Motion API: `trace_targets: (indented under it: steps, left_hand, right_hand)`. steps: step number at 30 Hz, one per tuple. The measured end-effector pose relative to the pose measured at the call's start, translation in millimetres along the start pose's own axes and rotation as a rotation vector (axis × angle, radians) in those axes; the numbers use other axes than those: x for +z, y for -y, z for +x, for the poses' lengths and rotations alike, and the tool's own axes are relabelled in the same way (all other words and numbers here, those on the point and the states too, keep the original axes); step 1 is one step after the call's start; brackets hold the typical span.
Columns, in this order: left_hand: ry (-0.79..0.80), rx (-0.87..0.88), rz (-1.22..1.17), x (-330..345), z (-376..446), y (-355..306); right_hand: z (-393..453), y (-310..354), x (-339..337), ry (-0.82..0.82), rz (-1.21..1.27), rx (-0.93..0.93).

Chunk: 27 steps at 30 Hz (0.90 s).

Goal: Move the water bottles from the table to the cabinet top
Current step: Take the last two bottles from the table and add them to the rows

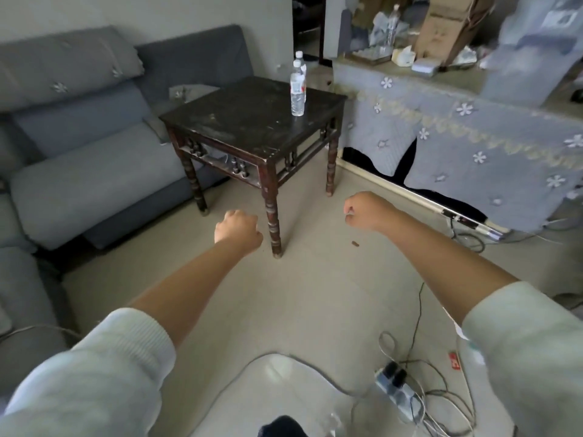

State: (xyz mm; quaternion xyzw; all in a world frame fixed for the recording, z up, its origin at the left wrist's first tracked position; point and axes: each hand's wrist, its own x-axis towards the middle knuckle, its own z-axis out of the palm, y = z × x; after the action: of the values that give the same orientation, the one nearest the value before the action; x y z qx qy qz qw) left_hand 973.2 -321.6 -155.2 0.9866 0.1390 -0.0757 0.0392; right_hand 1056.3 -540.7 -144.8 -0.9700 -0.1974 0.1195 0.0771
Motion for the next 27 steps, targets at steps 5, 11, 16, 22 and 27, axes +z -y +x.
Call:
trace_targets:
  steps: [5,11,16,22,27]
  left_hand:
    - [-0.032,-0.013,-0.021,-20,73,-4]
    - [-0.085,0.046,-0.021,-52,190,-3]
    - [-0.080,0.124,0.036,-83,299,3]
    - [-0.062,0.165,0.021,-107,409,2]
    - [-0.035,0.214,-0.009,-106,481,-15]
  right_hand:
    - [80,-12,-25,-0.046,0.051,-0.004]
    - [192,-18,-57,-0.086,0.053,0.009]
    - [291,-16,-93,-0.124,0.018,0.048]
    - [367,-22,-121,-0.116,0.076,0.086]
    - [429,-53,-136,-0.078,0.083,0.128]
